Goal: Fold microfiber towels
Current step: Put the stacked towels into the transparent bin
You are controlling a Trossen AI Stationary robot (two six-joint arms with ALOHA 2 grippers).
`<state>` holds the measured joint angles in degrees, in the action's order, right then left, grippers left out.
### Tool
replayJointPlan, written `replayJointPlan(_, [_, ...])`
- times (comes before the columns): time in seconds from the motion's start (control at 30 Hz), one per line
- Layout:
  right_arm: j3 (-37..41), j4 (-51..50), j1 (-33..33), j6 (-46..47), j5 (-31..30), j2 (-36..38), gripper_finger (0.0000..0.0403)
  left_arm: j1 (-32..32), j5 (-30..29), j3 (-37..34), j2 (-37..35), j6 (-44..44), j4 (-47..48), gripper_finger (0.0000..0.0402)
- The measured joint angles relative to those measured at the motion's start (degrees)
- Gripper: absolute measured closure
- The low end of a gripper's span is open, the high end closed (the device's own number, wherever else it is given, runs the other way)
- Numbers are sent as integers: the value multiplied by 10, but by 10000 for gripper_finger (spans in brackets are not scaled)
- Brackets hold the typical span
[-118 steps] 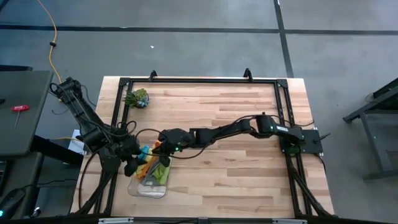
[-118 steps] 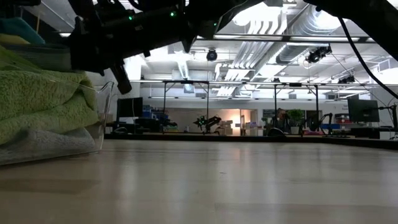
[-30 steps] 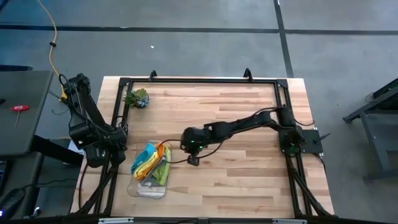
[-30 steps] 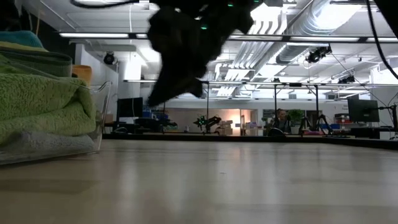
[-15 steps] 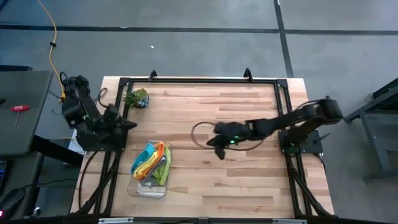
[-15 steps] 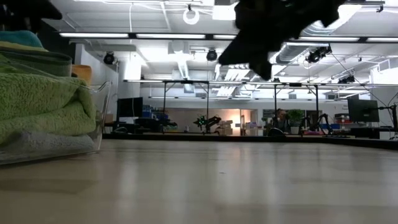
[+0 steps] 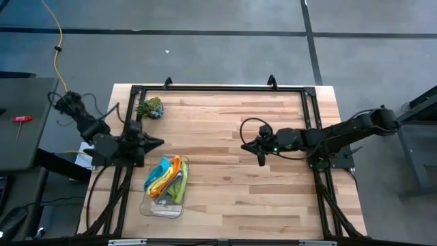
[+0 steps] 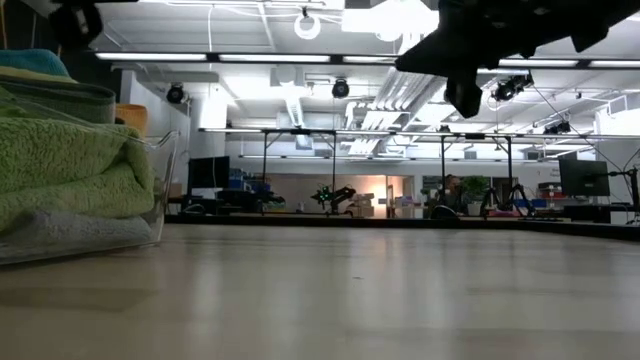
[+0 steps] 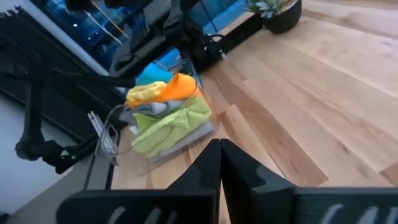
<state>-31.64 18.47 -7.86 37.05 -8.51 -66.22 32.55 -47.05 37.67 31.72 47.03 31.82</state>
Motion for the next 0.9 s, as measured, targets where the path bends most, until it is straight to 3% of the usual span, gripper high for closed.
replayJointPlan(0.2, [-7, 3, 0, -14, 13, 0, 403, -152, 151, -9, 51, -117, -80, 402])
replayJointPlan(0.37, [-9, 18, 0, -16, 22, 0, 403, -255, 258, -8, 37, -185, -138, 402])
replayJointPlan(0.47, [-9, 33, 0, -26, 32, 0, 403, -277, 269, -8, 7, -201, -147, 401])
replayJointPlan(0.73, [-9, 38, 0, -26, 26, -1, 403, -279, 230, -19, -90, -268, -154, 402])
replayJointPlan(0.9, [-10, 67, 0, -68, -3, -1, 403, -279, 259, -52, -145, -278, -153, 401])
